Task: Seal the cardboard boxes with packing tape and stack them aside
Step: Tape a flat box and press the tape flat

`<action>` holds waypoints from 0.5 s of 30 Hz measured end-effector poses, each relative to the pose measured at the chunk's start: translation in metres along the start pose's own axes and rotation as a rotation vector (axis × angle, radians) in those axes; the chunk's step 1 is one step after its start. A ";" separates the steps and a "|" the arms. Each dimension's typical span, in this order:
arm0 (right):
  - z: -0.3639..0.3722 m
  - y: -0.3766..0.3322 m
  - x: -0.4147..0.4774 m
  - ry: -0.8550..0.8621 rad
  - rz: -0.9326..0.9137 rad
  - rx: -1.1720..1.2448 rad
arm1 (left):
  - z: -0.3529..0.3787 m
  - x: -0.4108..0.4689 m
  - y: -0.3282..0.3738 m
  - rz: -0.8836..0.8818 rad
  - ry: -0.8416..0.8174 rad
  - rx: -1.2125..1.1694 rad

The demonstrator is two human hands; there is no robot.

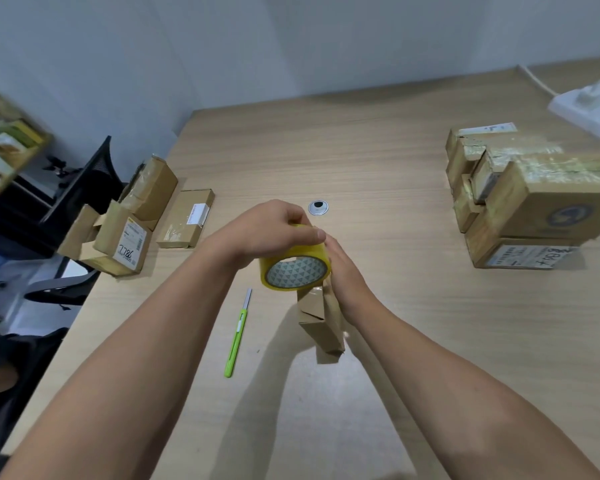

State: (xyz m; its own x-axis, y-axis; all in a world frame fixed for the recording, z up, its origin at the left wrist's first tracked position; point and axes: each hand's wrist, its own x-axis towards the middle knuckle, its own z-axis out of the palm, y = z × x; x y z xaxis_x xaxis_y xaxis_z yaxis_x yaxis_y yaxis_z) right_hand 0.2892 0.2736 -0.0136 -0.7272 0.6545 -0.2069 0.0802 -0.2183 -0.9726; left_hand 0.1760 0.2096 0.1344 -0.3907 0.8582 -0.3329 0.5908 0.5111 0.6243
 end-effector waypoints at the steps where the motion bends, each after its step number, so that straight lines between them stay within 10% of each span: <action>1: 0.002 0.000 0.000 0.026 0.045 0.075 | 0.002 0.000 0.003 0.008 0.007 0.011; 15: 0.007 0.001 0.015 0.023 -0.022 -0.128 | -0.006 -0.003 -0.006 -0.023 0.025 0.008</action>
State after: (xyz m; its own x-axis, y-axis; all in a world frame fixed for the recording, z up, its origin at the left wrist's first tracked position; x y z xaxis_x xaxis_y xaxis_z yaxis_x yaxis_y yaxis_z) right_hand 0.2742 0.2780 -0.0173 -0.7138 0.6751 -0.1866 0.1521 -0.1107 -0.9822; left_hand 0.1695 0.2035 0.1354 -0.4216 0.8447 -0.3297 0.5869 0.5314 0.6109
